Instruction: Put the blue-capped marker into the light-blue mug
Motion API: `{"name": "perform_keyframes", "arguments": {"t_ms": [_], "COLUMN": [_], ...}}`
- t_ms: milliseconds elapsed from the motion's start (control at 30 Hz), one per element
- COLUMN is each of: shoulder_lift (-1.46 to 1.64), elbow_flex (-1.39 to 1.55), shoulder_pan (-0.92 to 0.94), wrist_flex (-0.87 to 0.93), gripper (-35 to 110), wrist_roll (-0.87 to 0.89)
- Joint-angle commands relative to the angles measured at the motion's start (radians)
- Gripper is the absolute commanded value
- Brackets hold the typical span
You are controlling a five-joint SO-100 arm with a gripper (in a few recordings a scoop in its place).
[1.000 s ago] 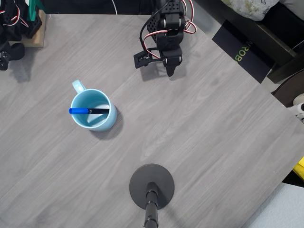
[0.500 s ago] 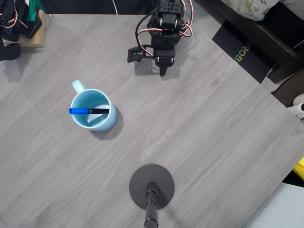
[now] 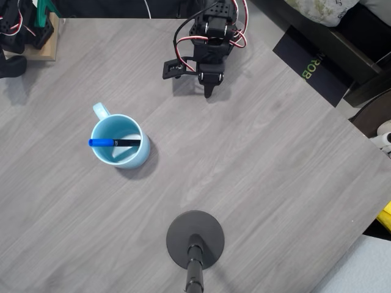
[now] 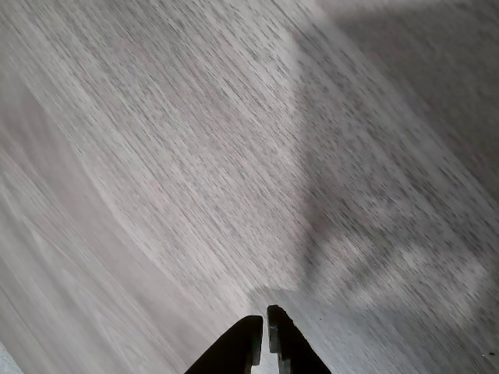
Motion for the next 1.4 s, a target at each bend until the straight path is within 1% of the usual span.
{"name": "perform_keyframes", "arguments": {"t_ms": [0, 100, 233, 1367], "shoulder_lift": [0.025, 0.026, 0.026, 0.026], "elbow_flex": [0.008, 0.008, 0.008, 0.008], "shoulder_pan": [-0.002, -0.087, -0.155, -0.155], "wrist_flex": [0.003, 0.009, 0.014, 0.014], "gripper": [0, 0, 0, 0], "wrist_roll": [-0.006, -0.008, -0.008, -0.008]}}
